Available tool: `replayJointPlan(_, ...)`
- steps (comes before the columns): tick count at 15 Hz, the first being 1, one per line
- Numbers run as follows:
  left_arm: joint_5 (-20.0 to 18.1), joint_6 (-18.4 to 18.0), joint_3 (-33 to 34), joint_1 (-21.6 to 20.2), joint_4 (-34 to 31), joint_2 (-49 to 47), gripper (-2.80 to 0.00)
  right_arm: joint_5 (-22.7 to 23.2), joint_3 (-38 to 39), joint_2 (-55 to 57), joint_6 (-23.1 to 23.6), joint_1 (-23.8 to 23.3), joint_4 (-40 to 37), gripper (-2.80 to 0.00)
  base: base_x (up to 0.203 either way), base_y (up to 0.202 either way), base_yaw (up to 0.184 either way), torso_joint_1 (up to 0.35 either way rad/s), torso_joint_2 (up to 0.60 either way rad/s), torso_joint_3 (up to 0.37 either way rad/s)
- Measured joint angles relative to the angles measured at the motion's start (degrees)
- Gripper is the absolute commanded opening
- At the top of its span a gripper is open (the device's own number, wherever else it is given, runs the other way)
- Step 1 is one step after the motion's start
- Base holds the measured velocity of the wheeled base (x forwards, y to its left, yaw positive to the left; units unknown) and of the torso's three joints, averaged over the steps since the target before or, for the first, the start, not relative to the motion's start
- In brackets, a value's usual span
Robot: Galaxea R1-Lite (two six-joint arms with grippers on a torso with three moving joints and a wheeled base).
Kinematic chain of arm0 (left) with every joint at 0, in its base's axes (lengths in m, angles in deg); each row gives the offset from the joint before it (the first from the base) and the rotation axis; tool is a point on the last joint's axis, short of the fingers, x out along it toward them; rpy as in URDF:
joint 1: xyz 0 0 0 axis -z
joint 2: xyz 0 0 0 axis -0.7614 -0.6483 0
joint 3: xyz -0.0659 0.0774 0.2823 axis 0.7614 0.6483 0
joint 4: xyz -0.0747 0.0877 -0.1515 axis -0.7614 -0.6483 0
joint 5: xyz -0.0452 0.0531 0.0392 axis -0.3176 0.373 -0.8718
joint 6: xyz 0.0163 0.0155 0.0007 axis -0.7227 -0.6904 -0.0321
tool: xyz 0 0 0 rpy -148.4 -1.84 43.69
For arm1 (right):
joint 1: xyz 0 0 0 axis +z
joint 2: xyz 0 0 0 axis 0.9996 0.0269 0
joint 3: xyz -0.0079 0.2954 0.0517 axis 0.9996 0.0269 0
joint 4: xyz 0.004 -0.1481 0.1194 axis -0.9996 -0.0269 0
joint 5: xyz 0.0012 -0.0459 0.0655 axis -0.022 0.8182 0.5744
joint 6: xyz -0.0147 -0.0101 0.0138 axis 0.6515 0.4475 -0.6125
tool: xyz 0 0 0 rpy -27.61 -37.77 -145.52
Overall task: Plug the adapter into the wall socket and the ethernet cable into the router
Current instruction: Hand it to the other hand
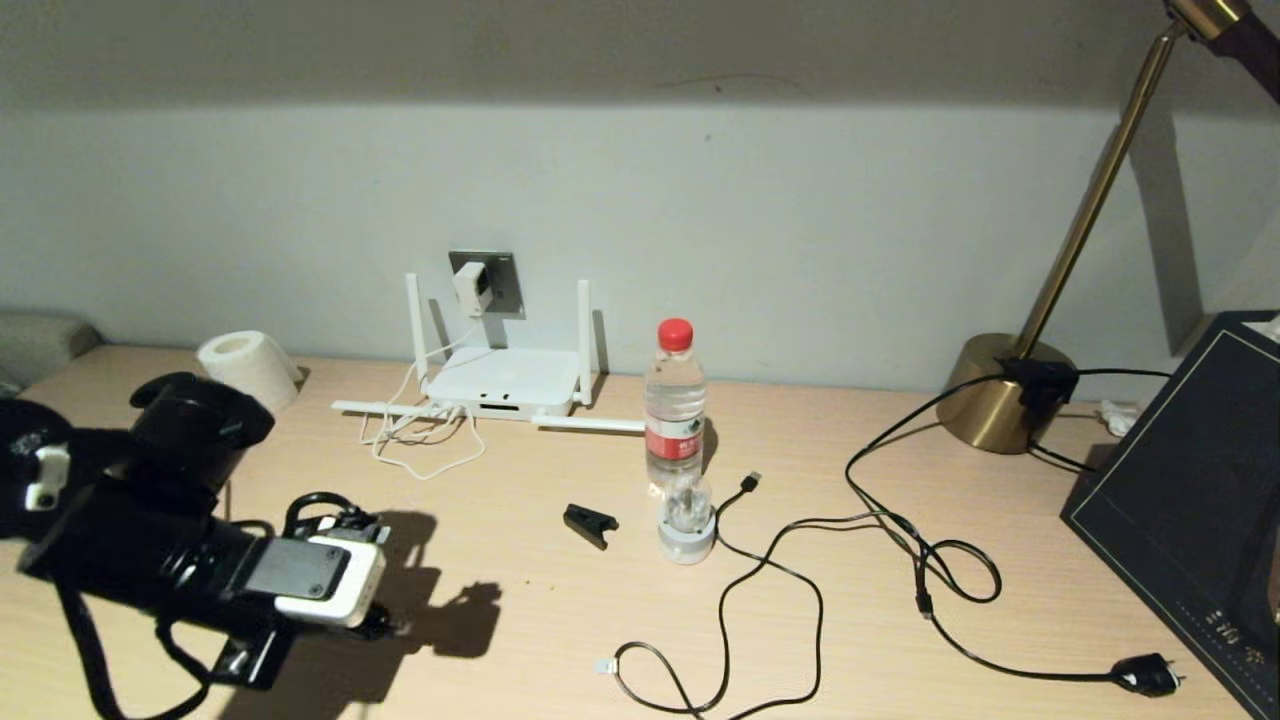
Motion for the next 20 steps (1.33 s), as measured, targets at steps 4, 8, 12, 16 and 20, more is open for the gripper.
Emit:
replayJointPlan(4,0.0,6.0,-2.0,8.6,11.0,3.7,-2.80,0.1,0.0,0.0,0.5,0.0,0.0,-2.80,0.000,0.000,0.000,0.000,0.00,0.000)
replayJointPlan(8,1.2,15.3,5.2,12.5,21.5,6.7,-2.80,-0.2,0.0,0.0,-0.5,0.0,0.0,-2.80,0.000,0.000,0.000,0.000,0.00,0.000)
replayJointPlan(12,2.6,22.5,10.3,14.2,30.1,9.5,-2.80,0.2,-4.6,0.9,-4.0,0.0,-0.7,-2.80,0.000,0.000,0.000,0.000,0.00,0.000)
replayJointPlan(16,2.7,25.0,3.6,17.0,30.4,8.4,-2.80,9.6,-18.3,14.4,-12.2,0.2,-3.6,-2.80,0.000,0.000,0.000,0.000,0.00,0.000)
replayJointPlan(20,5.5,27.3,-4.9,20.4,31.3,3.9,-2.80,29.7,-30.2,36.2,-18.5,0.8,-4.2,-2.80,0.000,0.000,0.000,0.000,0.00,0.000)
